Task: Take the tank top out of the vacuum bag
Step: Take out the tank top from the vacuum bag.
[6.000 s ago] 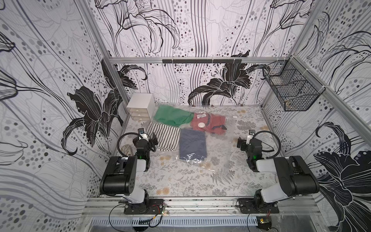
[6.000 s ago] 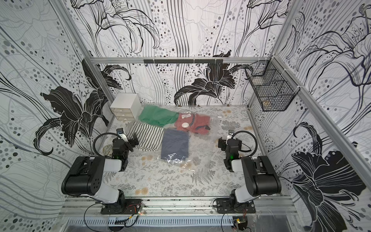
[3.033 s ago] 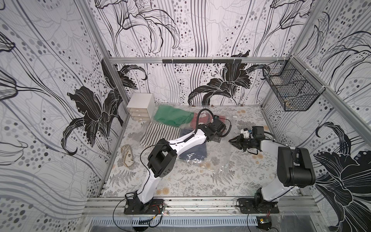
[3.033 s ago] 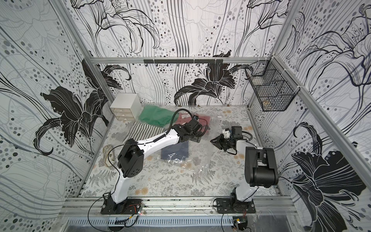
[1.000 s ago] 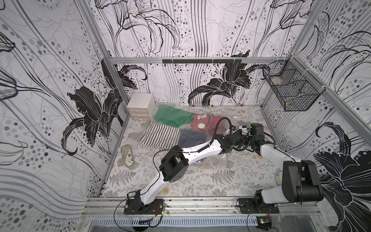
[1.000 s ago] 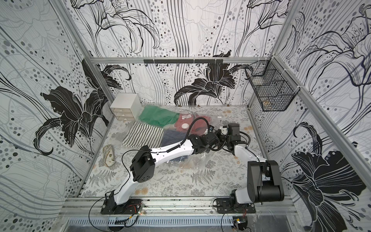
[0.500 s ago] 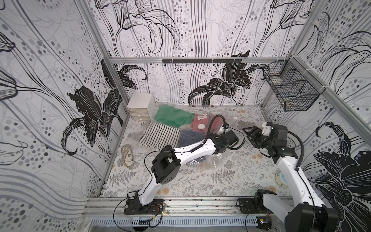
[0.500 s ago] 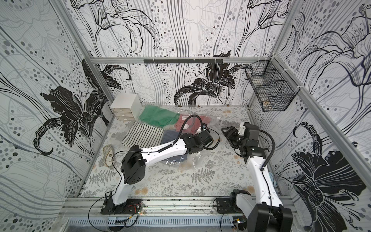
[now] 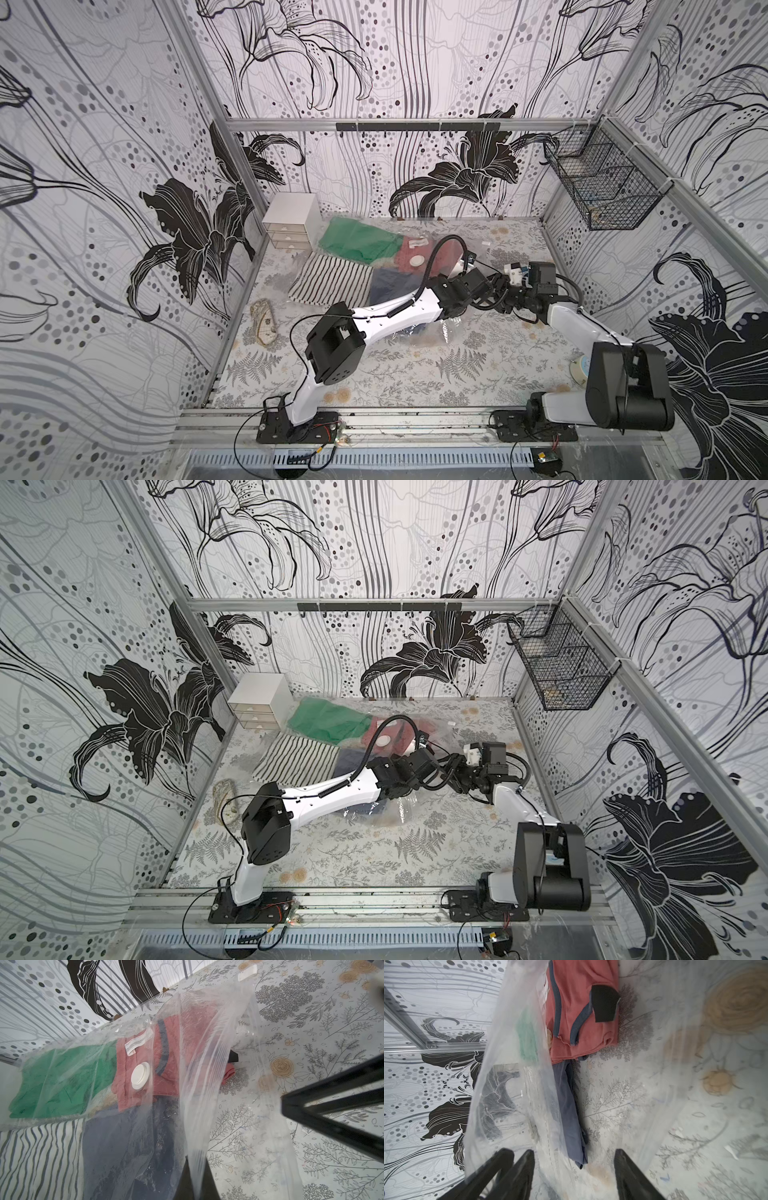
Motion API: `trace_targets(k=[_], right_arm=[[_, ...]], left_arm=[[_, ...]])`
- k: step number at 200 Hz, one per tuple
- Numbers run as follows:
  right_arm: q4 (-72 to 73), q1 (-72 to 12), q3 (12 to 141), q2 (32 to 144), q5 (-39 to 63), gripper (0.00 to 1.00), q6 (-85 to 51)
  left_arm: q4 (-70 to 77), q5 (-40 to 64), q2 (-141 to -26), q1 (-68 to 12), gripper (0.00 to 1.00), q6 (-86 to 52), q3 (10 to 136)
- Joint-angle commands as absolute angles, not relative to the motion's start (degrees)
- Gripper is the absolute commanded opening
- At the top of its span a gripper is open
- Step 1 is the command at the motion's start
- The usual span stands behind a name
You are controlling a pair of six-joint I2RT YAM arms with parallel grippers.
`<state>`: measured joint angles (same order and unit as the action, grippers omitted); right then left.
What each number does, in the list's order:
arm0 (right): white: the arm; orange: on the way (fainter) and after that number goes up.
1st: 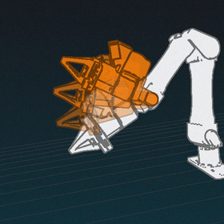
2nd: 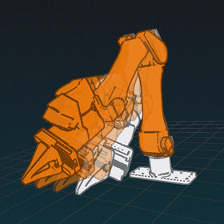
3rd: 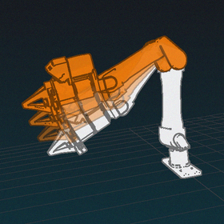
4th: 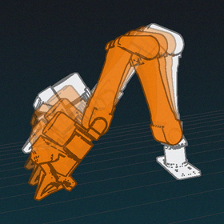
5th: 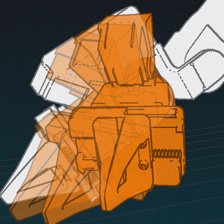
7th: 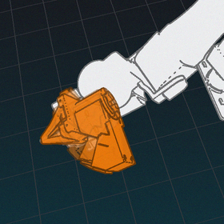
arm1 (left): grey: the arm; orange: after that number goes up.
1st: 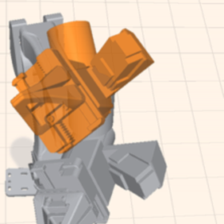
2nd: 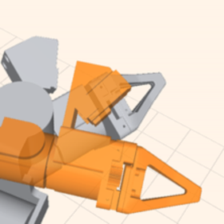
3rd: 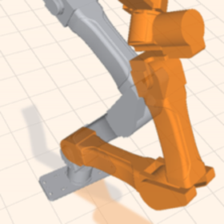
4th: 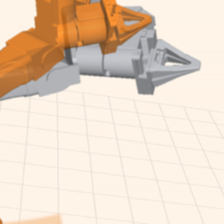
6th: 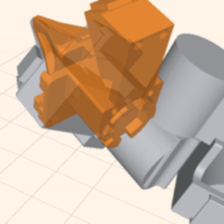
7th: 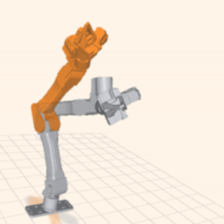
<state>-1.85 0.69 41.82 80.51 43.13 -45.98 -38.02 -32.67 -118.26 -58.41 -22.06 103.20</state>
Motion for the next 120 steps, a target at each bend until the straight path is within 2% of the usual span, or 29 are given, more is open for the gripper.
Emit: trace_targets(k=[1,23,63,95,120], right_arm=[[-2.66,-1.25,45.16,83.93,37.32,0.64,-38.57],[-0.97,-1.74,47.50,87.95,32.95,0.64,-35.45],[15.22,-2.03,46.20,97.85,29.98,0.64,-39.37],[26.13,-2.02,48.19,108.09,32.82,0.63,-45.65],[30.22,-2.09,48.73,111.37,32.43,0.62,-48.21]], left_arm=[[-33.09,-31.75,-117.02,-59.00,0.00,-20.62,102.37],[-31.92,-29.82,-117.42,-59.15,0.00,-20.72,101.73],[-30.74,-28.98,-118.07,-59.38,0.00,-20.61,101.67],[-29.81,-28.88,-117.23,-59.48,0.00,-20.66,100.59],[-29.20,-28.78,-116.72,-59.66,0.00,-20.89,99.61]])
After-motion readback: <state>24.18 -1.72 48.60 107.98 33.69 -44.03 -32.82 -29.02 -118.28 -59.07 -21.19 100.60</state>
